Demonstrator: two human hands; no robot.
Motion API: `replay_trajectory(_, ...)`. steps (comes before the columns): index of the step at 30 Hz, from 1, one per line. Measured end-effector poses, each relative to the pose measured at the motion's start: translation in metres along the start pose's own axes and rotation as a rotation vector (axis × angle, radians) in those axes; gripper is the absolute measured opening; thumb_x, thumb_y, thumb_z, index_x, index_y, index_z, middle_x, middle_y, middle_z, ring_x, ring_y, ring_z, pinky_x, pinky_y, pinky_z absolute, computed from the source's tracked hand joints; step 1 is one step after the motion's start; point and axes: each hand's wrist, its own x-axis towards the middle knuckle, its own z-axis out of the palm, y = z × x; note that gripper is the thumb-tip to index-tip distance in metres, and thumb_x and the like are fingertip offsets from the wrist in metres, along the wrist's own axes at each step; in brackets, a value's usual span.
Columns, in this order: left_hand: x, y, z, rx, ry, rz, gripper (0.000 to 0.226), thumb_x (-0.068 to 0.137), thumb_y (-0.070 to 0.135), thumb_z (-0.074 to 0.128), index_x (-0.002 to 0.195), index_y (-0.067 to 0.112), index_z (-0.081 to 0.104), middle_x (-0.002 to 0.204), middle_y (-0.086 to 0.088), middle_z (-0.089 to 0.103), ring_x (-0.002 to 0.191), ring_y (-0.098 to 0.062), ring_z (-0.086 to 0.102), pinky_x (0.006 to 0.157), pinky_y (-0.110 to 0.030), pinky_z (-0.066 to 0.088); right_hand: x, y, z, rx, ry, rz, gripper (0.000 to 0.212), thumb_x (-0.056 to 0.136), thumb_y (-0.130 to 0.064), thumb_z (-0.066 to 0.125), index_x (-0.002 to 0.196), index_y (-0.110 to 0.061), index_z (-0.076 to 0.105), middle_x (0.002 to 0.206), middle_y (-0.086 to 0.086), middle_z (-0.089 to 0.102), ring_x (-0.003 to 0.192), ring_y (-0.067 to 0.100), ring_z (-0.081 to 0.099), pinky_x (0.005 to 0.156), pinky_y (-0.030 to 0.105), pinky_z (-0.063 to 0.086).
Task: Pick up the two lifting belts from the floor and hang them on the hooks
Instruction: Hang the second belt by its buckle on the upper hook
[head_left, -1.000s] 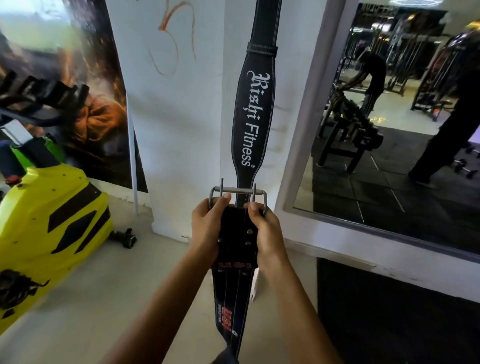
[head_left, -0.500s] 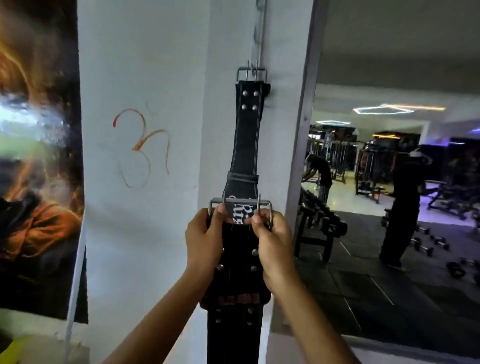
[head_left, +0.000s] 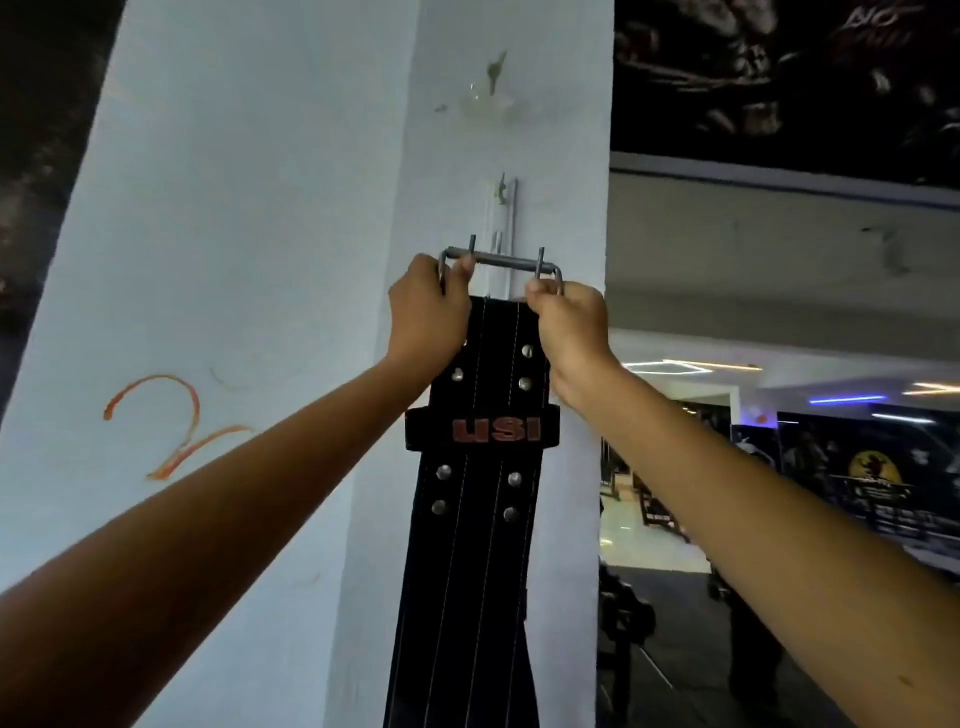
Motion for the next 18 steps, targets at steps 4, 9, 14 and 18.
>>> replay_trajectory(4,0.056,-0.004,0.017,0.009,0.005,-0.035,0.033,0.098,0.035,0.047,0.084,0.006,0.045,0.068,0.004,0.04,0.058,-0.006,0.038,0.045,-0.013,0.035,0.051,-0.016,0.021,-0.07,0.062,-0.006,0.02,0.093,-0.019,0.054,0.086,-0.004,0.065,0.072,0.006,0.054,0.058,0.02,0.05,0.037,0.015,0.035)
replay_trajectory(9,0.086,-0.016,0.04,-0.027,0.021,-0.083,0.042,0.095,0.033,0.052,0.061,0.014,0.037,0.063,0.003,0.038,0.052,-0.007,0.037,0.04,-0.015,0.035,0.08,-0.014,0.029,-0.101,0.132,0.014,0.013,0.092,-0.014,0.056,0.086,-0.003,0.059,0.074,0.005,0.055,0.054,0.014,0.048,0.047,0.024,0.042)
replay_trajectory(14,0.09,-0.025,0.049,-0.042,0.042,-0.097,0.041,0.09,0.032,0.058,0.059,0.011,0.043,0.055,0.0,0.041,0.05,-0.011,0.04,0.052,-0.031,0.032,0.09,-0.005,0.026,-0.106,0.133,0.027,0.015,0.091,-0.01,0.054,0.097,0.002,0.061,0.082,0.008,0.056,0.058,0.016,0.05,0.051,0.029,0.046)
replay_trajectory(18,0.078,-0.03,0.046,-0.051,0.07,-0.092,0.025,0.089,0.032,0.059,0.073,0.014,0.058,0.075,-0.002,0.059,0.065,-0.011,0.056,0.072,-0.03,0.047,0.082,0.0,0.025,-0.12,0.107,-0.027,0.007,0.093,-0.01,0.054,0.096,-0.011,0.061,0.089,0.001,0.055,0.054,0.01,0.041,0.036,0.013,0.033)
